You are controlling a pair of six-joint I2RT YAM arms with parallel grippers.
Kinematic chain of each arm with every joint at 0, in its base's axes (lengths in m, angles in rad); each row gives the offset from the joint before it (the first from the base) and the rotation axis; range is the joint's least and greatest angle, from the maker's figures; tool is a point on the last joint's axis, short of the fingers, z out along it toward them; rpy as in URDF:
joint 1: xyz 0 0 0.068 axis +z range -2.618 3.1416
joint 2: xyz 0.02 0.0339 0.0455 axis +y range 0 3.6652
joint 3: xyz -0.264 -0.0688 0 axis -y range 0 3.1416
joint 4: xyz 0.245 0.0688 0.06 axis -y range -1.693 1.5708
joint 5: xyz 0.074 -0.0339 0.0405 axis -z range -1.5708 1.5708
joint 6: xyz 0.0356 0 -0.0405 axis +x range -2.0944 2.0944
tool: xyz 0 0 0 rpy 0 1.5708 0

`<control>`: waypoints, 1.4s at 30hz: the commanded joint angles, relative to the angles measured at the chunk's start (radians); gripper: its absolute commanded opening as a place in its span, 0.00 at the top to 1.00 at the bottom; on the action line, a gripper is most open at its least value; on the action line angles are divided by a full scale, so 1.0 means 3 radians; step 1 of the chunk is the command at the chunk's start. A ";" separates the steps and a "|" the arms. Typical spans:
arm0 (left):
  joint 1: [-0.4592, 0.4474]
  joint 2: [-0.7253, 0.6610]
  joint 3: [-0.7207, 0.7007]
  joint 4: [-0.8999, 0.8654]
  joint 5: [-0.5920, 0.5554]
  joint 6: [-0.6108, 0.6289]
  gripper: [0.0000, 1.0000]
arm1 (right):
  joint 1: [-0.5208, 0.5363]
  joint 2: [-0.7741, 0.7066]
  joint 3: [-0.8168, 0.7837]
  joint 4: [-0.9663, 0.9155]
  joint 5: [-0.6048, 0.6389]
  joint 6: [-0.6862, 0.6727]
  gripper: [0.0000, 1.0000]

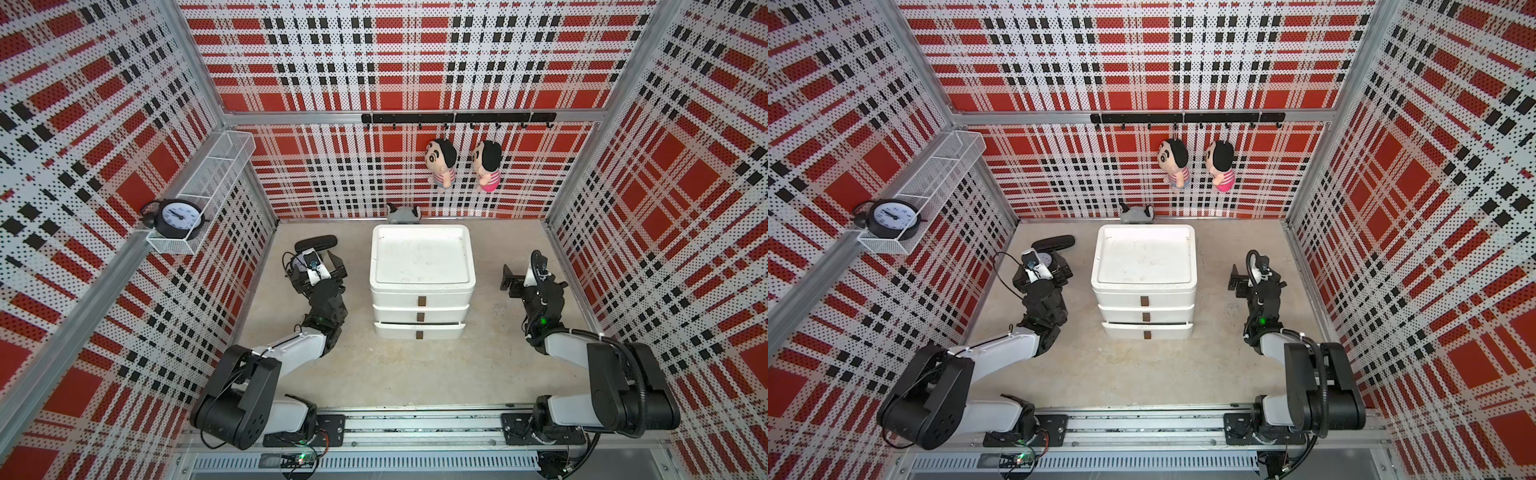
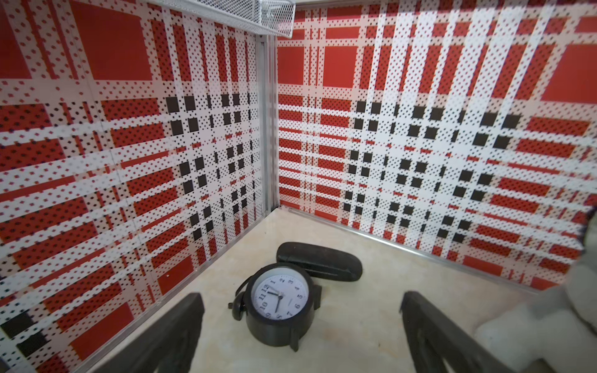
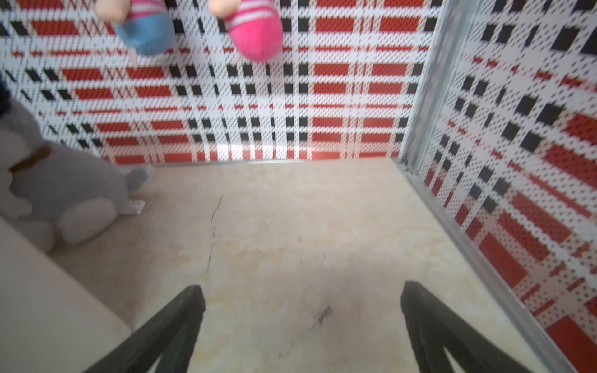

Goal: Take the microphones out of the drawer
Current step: Adjust the storage box at the center of the board.

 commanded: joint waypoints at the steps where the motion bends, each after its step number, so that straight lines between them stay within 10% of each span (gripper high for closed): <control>1: -0.0125 -0.0162 0.0282 -0.0817 -0.0107 -0.0309 0.02 | 0.0024 -0.0243 0.0386 -0.0973 0.0125 0.0116 0.00; 9: -0.0047 -0.0408 0.1316 -0.2002 0.0833 -0.0420 0.02 | 0.0178 -0.0339 0.1212 -0.2415 0.0092 0.0405 0.00; 19: 0.0203 0.0052 0.2407 -0.2464 0.3241 -0.0019 0.02 | 0.0637 -0.1091 0.1253 -0.3072 -0.0076 0.0501 0.00; 30: 0.0162 0.1054 0.3175 -0.2751 0.3910 0.0290 0.02 | 0.1306 -0.1868 0.1097 -0.3647 -0.0358 0.0766 0.00; 42: 0.0077 0.1379 0.3332 -0.3060 0.4243 0.0436 0.02 | 0.1449 -0.1864 0.0149 -0.2407 -0.1305 0.1457 0.00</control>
